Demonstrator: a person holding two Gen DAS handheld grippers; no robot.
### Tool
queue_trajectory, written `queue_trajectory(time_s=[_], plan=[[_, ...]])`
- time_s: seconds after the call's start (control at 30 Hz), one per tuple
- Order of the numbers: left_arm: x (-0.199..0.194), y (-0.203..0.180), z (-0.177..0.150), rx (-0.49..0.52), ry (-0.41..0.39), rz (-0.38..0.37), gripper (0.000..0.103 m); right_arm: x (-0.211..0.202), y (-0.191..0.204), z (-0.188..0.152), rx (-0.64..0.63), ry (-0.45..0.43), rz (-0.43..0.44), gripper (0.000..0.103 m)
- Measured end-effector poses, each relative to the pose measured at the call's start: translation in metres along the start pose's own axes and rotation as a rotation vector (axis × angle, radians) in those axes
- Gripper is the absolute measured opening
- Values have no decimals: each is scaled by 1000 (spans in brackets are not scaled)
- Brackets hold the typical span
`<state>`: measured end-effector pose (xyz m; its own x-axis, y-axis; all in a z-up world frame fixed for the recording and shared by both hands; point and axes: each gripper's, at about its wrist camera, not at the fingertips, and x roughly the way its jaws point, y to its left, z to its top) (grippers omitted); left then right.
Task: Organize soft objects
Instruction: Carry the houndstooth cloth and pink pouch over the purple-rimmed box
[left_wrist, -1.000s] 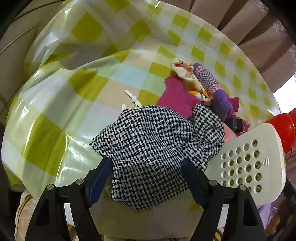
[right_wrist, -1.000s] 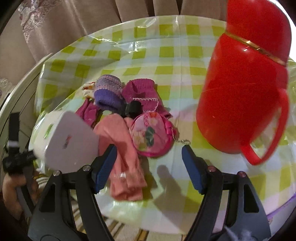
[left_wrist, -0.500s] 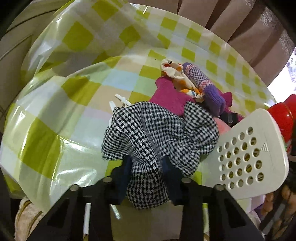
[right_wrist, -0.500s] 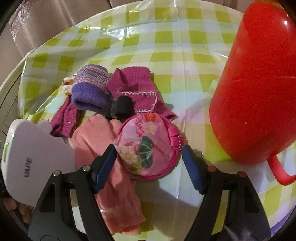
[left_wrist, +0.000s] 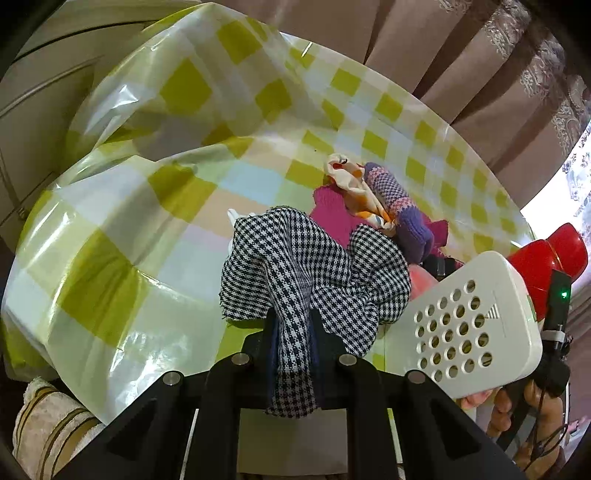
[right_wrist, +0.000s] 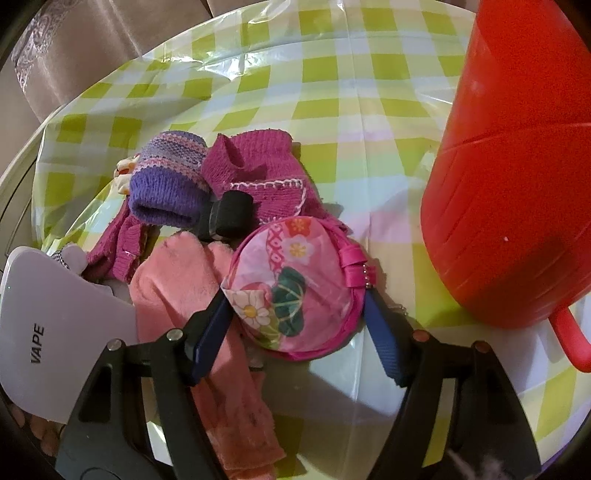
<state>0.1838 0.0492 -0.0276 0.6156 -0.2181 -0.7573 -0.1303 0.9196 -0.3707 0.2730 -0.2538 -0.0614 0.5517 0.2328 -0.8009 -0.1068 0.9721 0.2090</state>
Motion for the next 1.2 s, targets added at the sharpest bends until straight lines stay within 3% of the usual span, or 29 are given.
queue_trajectory(time_s=[0.47,0.73,1.2], plan=[[-13,3,-1,-26,-75,-16,15,-26,-4,-7,14,-49,-21,73],[-44,5,-7,-48,-161,-17,14,-55,-5,-20,9,-78,-27,73],[-95,-6,-36,-54,-240,-26,14,-110,-7,-58,5,-105,-33,73]])
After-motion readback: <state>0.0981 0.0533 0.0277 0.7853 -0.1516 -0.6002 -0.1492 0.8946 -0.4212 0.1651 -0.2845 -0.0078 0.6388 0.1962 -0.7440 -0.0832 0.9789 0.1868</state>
